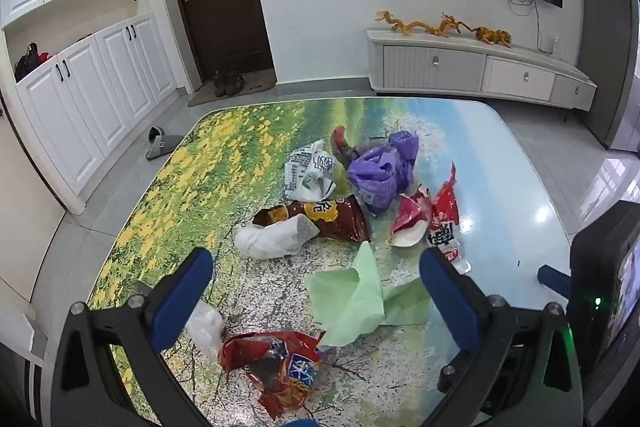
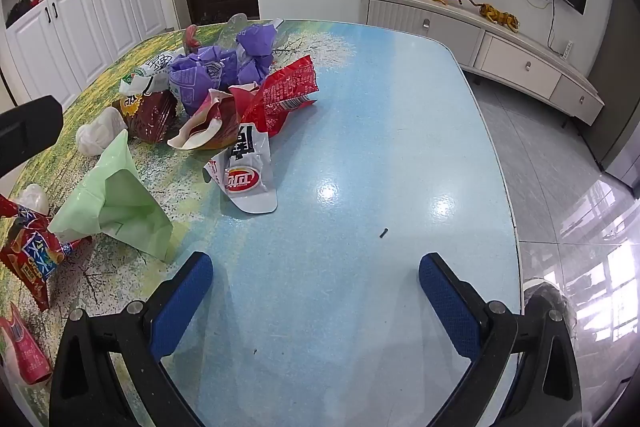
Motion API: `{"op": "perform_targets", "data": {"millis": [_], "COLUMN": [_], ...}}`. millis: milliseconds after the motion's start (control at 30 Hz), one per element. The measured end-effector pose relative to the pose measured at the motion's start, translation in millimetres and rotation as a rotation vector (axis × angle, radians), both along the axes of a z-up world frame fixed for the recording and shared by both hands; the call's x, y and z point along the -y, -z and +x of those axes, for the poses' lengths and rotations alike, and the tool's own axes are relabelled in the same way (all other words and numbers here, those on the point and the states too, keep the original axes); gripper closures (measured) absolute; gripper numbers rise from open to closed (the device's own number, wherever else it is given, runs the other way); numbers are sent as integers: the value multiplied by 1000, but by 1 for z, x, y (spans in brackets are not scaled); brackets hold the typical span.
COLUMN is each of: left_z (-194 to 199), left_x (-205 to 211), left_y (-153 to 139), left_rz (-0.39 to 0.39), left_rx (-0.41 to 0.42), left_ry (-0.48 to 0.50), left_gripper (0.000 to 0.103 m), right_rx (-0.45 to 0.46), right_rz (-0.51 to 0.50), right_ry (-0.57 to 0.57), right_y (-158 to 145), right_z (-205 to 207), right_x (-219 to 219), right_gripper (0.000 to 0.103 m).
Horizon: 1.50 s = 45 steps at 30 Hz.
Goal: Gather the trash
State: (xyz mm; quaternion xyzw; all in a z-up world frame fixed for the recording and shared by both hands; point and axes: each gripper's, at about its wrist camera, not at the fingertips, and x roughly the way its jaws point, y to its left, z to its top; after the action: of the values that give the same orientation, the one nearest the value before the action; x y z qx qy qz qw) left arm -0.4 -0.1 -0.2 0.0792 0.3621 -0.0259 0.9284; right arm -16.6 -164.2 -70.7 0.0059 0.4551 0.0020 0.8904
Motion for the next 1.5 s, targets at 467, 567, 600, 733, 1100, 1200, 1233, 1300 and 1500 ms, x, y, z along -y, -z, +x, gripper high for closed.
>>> {"op": "perform_targets", "data": {"millis": [467, 567, 600, 733, 1100, 1200, 1233, 1300, 1500], "left_z": [-26, -32, -34, -42, -61, -64, -65, -67, -70], "left_x": [9, 15, 18, 28, 53, 61, 63, 69, 77], "left_y": [-12, -11, -11, -12, -21, -20, -20, -21, -20], "left_rz": [-2, -12, -13, -14, 12, 23, 28, 33, 39], "left_rx": [18, 12, 13, 12, 39, 37, 38, 38, 43], "left_ry": [-14, -4, -2, 6, 1, 7, 9, 14, 6], "left_gripper": [0, 0, 0, 0, 0, 0, 0, 0, 0], "right_rx": [61, 95, 103, 145, 228, 248, 251, 257, 283], "right_rz": [-10, -15, -8, -3, 44, 62, 63, 66, 73], "right_ry": [204, 243, 245, 270, 323, 349, 357, 372, 403], "right_y": [-26, -33, -34, -42, -51, -53, -54, -54, -58], "right_z": [-28, -41, -45, -57, -85, -94, -96, -101, -114], "right_x": [36, 44, 51, 59, 82, 93, 97, 103, 119], "right_gripper": [0, 0, 0, 0, 0, 0, 0, 0, 0]}}
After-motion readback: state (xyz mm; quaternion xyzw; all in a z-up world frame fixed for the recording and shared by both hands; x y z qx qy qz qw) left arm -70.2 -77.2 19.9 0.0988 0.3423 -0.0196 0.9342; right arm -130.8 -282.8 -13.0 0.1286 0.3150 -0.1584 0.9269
